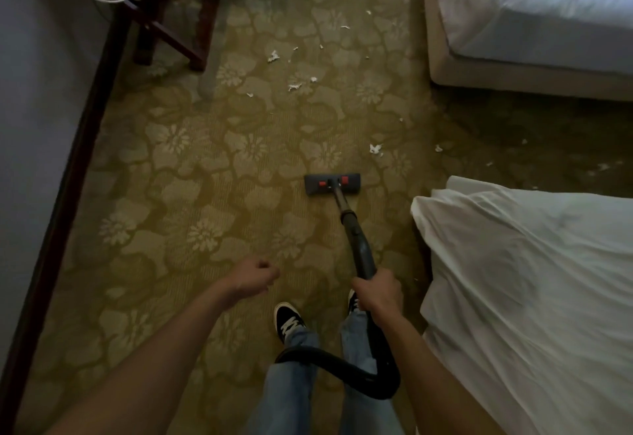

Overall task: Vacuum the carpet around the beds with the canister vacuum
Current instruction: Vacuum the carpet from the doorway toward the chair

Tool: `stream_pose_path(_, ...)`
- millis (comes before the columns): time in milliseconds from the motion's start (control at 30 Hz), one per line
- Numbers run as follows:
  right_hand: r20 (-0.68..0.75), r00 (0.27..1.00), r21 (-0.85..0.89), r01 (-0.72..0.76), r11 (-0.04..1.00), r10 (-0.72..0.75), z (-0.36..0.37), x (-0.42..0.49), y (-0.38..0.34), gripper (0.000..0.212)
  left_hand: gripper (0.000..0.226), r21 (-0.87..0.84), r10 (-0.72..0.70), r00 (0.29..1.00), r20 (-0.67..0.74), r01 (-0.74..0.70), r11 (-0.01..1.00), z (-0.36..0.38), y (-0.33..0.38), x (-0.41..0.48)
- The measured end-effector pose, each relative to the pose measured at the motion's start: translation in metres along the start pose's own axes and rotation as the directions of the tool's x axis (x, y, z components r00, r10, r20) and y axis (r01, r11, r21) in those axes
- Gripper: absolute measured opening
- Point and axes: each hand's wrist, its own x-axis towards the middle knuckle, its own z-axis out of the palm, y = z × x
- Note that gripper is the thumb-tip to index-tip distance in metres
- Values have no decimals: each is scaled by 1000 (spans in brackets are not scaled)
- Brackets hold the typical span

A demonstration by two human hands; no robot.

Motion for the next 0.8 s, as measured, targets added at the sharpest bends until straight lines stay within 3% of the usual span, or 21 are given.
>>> stream_pose_path(233,48,999,41,17,999,-19,16,-24,34,31,16,1,27,999,22,-27,1000,2,6,2)
stream_pose_path(567,77,997,190,-45,981,31,18,-51,57,11,15,41,-29,997,74,26,999,10,10,5)
stream_pose_path(700,79,995,216,-82,973,66,12,-50,55,15,12,50,-28,995,92,23,998,19,21,6)
stream_pose_path(800,95,992,231,-101,968,81,9,-47,51,30,16,84,-3,994,113,-6,996,26,27,6)
